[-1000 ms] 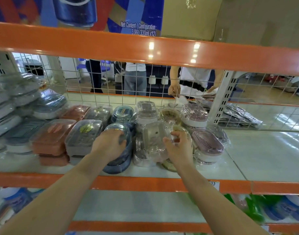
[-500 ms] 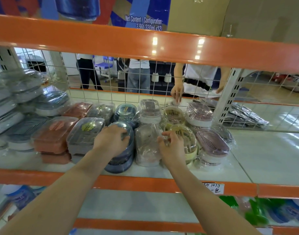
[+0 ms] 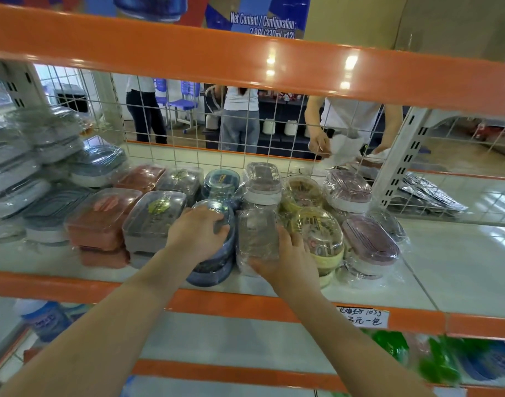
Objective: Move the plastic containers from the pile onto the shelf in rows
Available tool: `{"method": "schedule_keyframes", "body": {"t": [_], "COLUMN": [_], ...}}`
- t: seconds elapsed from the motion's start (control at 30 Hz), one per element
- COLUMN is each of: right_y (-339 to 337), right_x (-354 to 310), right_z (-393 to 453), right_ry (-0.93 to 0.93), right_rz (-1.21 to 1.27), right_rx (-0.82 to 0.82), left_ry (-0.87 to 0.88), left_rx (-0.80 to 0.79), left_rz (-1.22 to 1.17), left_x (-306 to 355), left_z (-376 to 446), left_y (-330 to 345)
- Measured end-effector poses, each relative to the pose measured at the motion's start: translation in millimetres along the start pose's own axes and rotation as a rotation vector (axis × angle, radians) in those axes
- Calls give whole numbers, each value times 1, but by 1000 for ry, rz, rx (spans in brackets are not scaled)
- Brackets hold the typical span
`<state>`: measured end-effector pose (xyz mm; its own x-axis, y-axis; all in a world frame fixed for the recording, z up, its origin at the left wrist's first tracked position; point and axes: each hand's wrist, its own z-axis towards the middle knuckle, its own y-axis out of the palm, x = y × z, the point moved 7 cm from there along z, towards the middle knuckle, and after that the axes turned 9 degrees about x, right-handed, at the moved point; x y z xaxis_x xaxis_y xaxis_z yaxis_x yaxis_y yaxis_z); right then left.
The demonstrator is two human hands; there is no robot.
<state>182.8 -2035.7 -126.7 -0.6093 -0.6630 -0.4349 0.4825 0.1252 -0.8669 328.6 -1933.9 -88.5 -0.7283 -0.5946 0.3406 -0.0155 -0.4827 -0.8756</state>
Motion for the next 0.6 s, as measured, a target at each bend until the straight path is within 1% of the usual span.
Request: {"method": "schedule_keyframes", "body": {"t": [0.1,0.2,0.33,0.6], "right_y": [-4,-1,5,11], "right_x": [-6,-11,-13,-17], "right_z": [0,1,4,10], "right_ry": [-72,-96,-56,24], "right_rz": [-35,-33,-46,83], "right_rx": [36,22,-1,70], "left_ry": [-9,-10,-11,-43], "left_rx": [-3,-1,0,2], "left_rz": [-1,-1,-8,-74], "left_x": [-1,-1,-3,-7], "left_z": [0,0,0,-1], "left_y": [1,1,1,4]}}
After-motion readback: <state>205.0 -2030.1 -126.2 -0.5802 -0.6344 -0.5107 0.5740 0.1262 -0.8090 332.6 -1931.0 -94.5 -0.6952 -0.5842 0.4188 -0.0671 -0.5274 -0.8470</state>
